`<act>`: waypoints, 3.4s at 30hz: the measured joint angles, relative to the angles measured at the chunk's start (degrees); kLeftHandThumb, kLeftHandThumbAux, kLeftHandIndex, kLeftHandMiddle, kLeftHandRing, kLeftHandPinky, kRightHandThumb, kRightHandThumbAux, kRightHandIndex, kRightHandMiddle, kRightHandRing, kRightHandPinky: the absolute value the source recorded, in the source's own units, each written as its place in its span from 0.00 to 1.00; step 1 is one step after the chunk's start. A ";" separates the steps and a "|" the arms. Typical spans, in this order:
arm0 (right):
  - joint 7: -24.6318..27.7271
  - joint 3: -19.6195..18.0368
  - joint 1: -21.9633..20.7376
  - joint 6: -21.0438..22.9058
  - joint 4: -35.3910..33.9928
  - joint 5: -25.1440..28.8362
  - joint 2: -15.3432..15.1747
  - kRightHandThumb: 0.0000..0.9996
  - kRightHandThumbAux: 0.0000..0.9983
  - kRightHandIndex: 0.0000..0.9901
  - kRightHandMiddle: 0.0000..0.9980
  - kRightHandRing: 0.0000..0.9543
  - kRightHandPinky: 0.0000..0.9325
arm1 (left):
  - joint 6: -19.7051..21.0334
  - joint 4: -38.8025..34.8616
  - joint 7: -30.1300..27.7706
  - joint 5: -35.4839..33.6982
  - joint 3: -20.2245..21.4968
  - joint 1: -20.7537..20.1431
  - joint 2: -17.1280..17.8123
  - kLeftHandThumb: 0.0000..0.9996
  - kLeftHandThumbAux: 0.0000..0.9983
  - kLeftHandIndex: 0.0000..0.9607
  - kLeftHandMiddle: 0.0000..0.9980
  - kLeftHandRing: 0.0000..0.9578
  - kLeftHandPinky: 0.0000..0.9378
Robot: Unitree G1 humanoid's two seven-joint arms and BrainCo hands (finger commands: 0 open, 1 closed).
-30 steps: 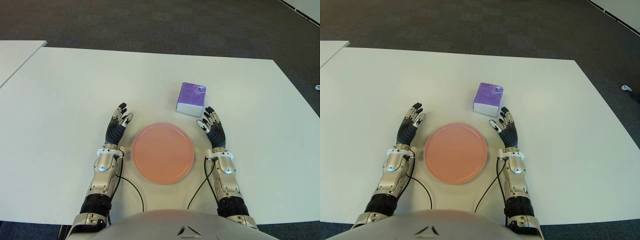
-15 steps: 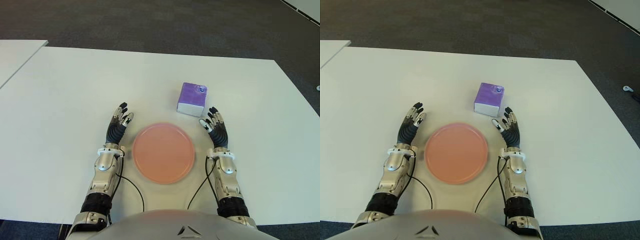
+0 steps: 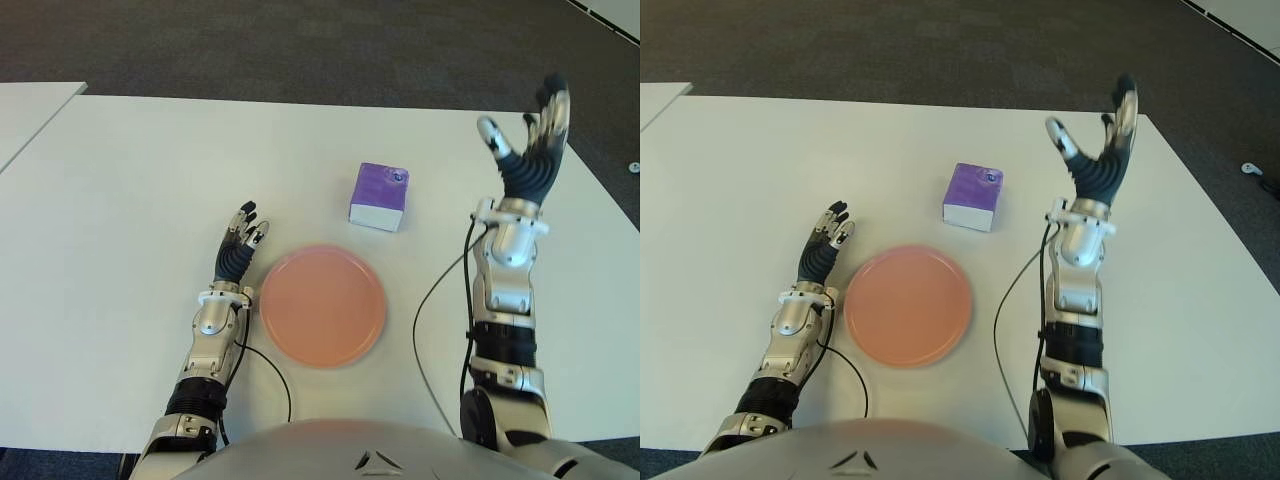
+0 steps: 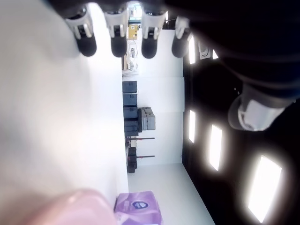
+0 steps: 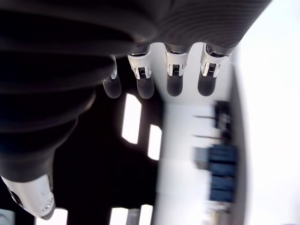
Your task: Put the tissue paper into the plate.
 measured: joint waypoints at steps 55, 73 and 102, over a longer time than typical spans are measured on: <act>18.96 30.71 -29.33 -12.38 54.04 -18.22 -8.81 0.17 0.40 0.00 0.00 0.00 0.00 | 1.37 -1.80 3.43 1.08 0.04 0.37 -0.98 0.00 0.43 0.00 0.00 0.00 0.00; 18.89 33.94 -30.43 -12.45 56.27 -21.53 -11.36 0.14 0.40 0.00 0.00 0.00 0.00 | 0.50 -1.31 3.43 0.98 0.18 0.32 -0.85 0.00 0.44 0.00 0.00 0.00 0.00; 26.82 34.44 -23.83 -15.27 39.82 -22.74 -22.70 0.13 0.44 0.00 0.00 0.00 0.00 | -0.49 -0.23 3.33 0.40 0.28 -0.16 -0.14 0.00 0.44 0.00 0.00 0.00 0.00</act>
